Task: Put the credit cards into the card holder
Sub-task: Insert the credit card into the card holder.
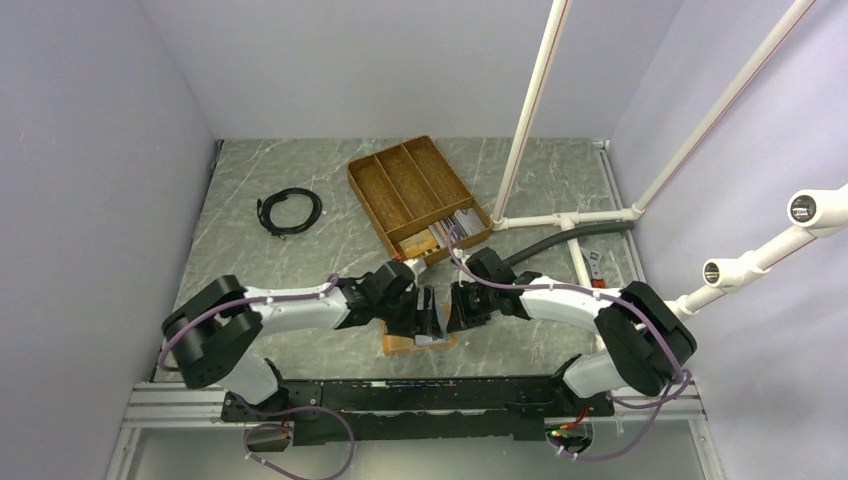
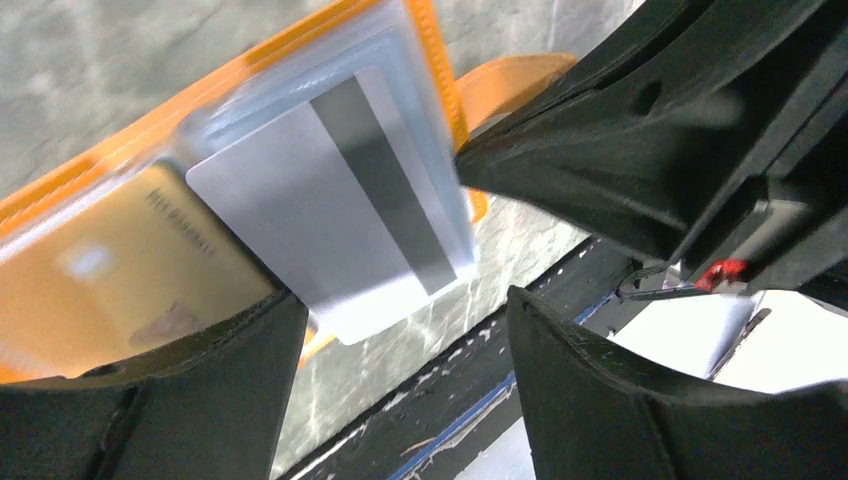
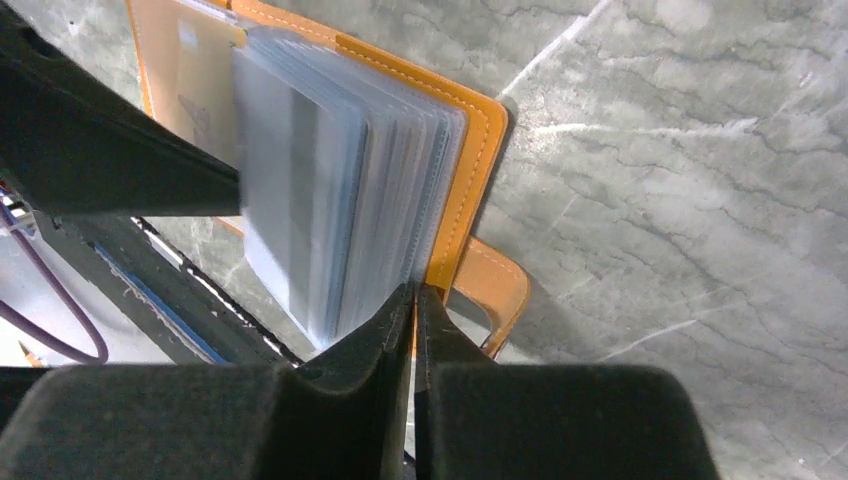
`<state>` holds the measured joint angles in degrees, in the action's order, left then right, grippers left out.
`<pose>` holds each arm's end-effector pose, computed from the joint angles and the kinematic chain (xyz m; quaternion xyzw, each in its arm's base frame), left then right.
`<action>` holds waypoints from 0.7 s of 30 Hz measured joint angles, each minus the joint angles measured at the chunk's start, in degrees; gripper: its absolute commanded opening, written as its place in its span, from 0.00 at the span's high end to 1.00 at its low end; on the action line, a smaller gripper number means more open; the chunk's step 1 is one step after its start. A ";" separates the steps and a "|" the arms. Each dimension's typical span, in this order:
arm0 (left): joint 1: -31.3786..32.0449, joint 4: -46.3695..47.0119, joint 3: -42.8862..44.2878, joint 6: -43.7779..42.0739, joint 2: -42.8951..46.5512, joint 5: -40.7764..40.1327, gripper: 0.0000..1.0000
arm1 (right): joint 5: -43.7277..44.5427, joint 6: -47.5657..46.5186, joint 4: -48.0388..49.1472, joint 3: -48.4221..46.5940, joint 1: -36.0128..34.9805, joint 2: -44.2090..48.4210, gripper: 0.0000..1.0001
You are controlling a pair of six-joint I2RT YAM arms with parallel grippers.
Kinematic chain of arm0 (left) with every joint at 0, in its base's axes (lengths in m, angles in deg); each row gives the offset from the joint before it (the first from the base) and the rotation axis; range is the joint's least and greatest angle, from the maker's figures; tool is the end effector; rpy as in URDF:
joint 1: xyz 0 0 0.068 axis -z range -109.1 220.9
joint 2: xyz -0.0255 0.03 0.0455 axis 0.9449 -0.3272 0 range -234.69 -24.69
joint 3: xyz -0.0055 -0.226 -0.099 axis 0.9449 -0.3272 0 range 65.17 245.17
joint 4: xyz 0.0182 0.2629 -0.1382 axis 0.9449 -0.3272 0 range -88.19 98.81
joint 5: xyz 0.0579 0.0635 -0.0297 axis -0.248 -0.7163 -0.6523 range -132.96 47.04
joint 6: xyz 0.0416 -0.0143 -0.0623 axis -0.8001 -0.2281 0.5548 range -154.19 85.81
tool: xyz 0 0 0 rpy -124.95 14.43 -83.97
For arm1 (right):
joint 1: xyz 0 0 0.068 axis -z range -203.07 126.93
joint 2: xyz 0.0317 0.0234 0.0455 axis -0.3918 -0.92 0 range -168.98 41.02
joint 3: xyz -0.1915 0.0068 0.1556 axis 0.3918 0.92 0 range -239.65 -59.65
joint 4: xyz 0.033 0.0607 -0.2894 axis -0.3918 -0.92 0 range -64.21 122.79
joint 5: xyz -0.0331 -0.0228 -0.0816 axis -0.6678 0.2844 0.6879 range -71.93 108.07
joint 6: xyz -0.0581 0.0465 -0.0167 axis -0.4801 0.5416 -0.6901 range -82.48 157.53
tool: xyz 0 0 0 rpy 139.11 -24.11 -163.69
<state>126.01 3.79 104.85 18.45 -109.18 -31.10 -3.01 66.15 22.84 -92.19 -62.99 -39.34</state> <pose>0.1773 -0.2773 0.0875 0.0556 0.9332 -0.3331 0.1230 0.2049 0.2017 0.0641 -0.1435 0.9349 0.2989 0.1265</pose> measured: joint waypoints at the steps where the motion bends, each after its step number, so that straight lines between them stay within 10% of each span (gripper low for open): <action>1: 0.07 0.15 0.92 -0.50 -1.36 0.68 0.23 | -0.09 0.04 -0.11 -0.24 -0.11 -0.28 0.92; 21: 4.48 -11.58 8.55 -7.52 -1.62 -7.50 0.19 | 1.03 -0.35 -1.36 -2.14 -1.22 -1.53 0.92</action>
<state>130.49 -7.79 113.40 10.93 -110.80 -38.59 -1.99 65.80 21.48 -94.33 -64.21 -40.87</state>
